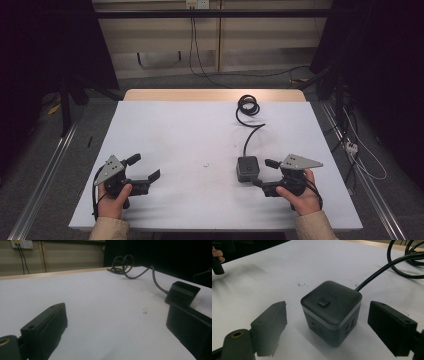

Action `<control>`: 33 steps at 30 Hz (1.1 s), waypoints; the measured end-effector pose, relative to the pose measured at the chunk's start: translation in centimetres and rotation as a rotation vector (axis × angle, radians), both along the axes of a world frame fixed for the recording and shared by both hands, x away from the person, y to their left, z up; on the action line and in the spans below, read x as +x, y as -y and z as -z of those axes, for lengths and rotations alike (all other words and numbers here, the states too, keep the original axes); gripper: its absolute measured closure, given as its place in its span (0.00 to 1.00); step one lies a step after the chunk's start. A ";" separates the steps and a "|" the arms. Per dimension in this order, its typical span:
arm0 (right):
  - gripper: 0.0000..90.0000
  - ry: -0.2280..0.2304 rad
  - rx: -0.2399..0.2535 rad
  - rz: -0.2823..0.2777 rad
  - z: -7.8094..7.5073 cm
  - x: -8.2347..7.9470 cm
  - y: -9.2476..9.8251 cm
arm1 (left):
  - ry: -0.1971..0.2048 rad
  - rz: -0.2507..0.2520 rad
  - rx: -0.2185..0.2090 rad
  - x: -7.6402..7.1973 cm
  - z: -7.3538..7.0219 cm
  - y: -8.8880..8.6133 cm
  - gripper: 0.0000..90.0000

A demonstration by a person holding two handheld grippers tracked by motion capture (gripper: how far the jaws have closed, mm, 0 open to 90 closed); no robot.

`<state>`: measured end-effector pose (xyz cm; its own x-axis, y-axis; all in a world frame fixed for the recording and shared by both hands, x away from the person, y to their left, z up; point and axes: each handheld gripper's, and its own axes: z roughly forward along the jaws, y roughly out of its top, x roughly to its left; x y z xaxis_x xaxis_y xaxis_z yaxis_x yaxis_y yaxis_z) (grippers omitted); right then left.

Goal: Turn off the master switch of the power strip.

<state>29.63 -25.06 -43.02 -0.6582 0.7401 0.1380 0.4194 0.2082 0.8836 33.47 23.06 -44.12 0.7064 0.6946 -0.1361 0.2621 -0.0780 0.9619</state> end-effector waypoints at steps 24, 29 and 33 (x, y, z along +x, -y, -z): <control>0.15 -0.009 -0.024 0.003 0.8 -0.3 1.7 | -0.001 -0.007 -0.010 -0.1 0.0 -0.1 0.04; 0.15 -0.010 -0.025 0.007 0.9 -0.4 2.0 | 0.000 -0.008 -0.009 -0.1 -0.1 -0.2 0.04; 0.15 -0.009 -0.029 0.007 1.0 -0.4 2.3 | 0.002 -0.009 -0.013 -0.1 -0.1 -0.2 0.04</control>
<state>29.20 -27.32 -44.05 -0.6518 0.7485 0.1221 0.4285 0.2307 0.8736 33.36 23.27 -44.04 0.7005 0.6991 -0.1433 0.2605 -0.0636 0.9634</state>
